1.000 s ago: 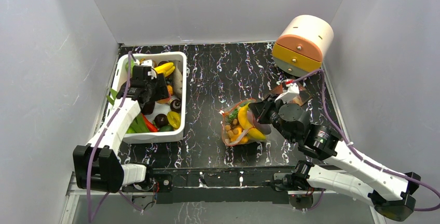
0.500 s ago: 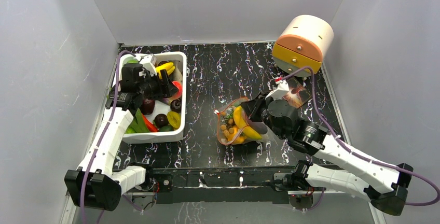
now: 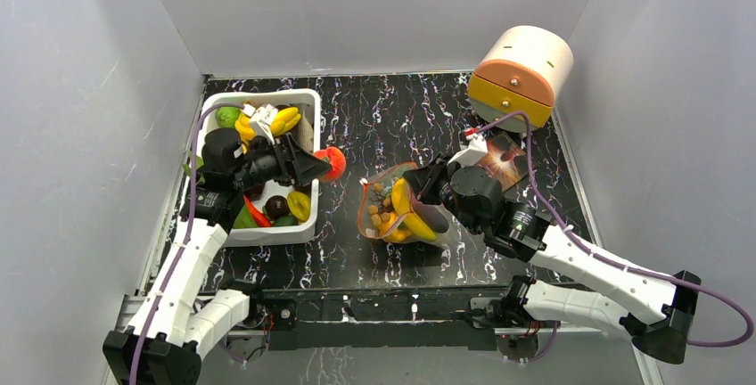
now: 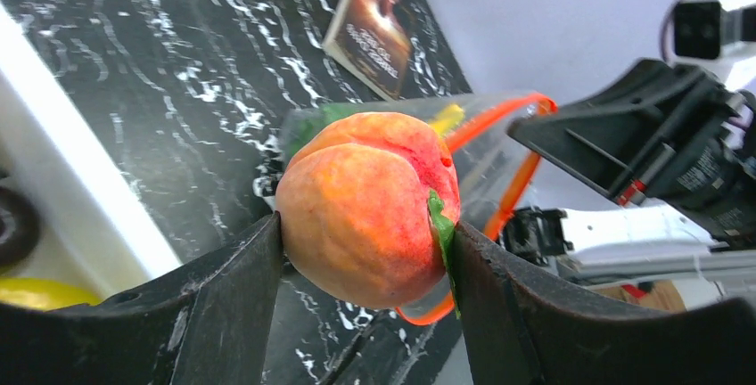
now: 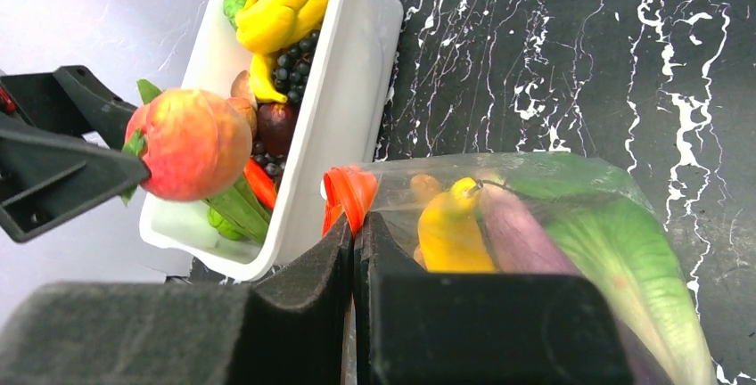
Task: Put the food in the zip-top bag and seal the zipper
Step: Place the fake fruit in the zipper food storage bag.
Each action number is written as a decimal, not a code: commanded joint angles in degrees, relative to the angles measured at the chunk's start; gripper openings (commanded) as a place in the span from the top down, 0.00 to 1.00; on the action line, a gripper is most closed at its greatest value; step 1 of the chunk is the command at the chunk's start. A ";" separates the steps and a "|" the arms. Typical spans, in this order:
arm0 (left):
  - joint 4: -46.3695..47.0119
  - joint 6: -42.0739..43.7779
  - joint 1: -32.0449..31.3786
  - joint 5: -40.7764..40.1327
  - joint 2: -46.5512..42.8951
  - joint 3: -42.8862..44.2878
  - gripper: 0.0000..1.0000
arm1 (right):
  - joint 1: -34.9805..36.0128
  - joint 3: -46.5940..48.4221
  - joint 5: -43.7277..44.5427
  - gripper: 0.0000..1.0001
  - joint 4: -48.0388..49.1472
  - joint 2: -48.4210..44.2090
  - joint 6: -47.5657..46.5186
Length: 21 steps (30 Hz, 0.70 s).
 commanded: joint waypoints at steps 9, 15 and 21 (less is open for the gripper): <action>15.83 -5.95 -20.75 -1.76 1.39 -5.55 0.73 | 0.18 4.14 -1.45 1.00 8.57 2.12 2.06; 14.15 -2.91 -27.40 -7.43 5.53 -3.86 0.73 | 0.19 4.21 -2.50 1.00 8.52 1.72 2.11; 12.58 0.30 -29.06 -15.01 7.64 -5.32 0.74 | 0.17 2.92 -6.90 1.00 10.21 0.44 1.13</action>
